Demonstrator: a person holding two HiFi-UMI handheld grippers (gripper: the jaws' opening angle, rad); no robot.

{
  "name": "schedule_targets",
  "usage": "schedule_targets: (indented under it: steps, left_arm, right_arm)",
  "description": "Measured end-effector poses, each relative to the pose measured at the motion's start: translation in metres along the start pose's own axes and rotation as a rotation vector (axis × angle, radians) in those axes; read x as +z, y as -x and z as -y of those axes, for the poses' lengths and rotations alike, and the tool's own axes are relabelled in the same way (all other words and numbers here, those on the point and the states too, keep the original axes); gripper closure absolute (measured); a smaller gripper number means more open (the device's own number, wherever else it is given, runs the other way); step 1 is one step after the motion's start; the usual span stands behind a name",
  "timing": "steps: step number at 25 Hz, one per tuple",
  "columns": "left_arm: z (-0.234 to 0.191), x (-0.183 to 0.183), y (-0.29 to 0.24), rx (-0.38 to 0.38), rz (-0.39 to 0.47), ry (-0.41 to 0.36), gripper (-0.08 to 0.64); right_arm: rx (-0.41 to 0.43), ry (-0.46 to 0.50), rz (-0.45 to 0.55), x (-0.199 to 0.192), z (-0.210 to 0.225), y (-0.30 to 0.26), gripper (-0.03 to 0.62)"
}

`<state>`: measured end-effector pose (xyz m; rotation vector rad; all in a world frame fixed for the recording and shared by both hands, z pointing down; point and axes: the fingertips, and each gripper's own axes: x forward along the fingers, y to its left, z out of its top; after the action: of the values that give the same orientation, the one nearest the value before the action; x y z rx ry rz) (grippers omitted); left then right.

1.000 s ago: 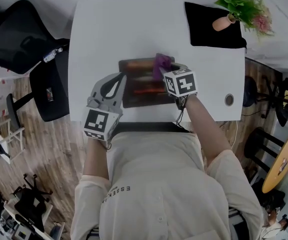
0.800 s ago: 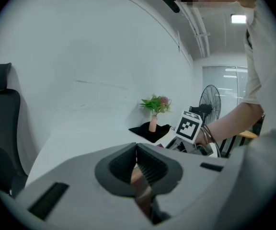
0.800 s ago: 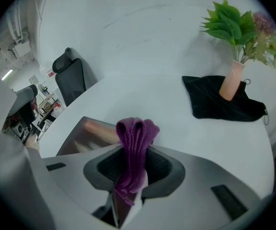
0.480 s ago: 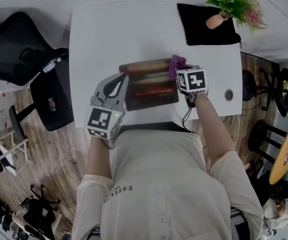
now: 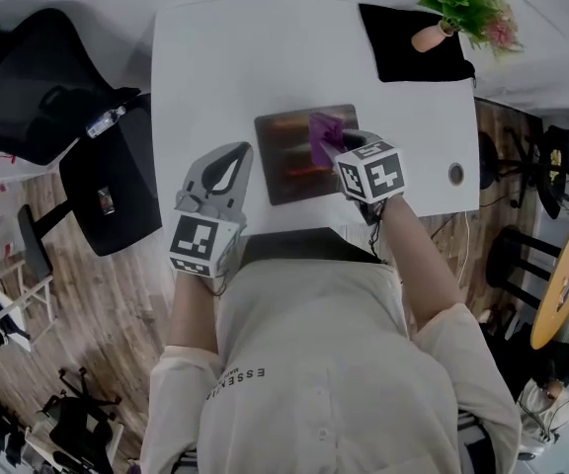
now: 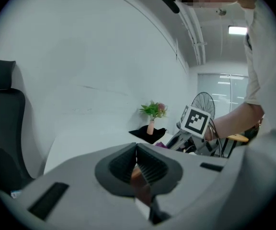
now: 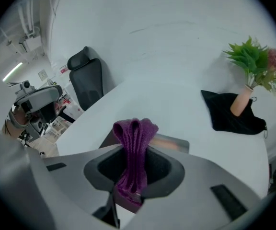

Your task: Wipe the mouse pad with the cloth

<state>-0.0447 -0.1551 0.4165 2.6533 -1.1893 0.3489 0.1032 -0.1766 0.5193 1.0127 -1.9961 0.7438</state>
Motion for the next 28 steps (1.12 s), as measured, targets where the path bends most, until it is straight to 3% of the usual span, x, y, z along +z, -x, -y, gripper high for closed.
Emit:
schedule_targets:
  steps: [6,10,18,28]
  left_arm:
    - [-0.02,-0.018,0.036,0.061,-0.01,0.01,0.557]
    - [-0.029,-0.023,0.051,0.086,-0.012,0.02,0.557]
    - [-0.037,-0.03,0.062,0.133,-0.024,0.029,0.557]
    - [-0.015,-0.02,0.029,0.147,-0.034,0.017,0.557]
  right_arm:
    - [0.137,0.058,-0.045,-0.012,-0.083,-0.034,0.485]
    - [0.176,0.074,-0.078,-0.018,-0.113,-0.056,0.485]
    - [0.137,0.085,-0.106,-0.022,-0.107,-0.078,0.485]
    - [0.174,0.067,-0.103,-0.029,-0.075,-0.072,0.483]
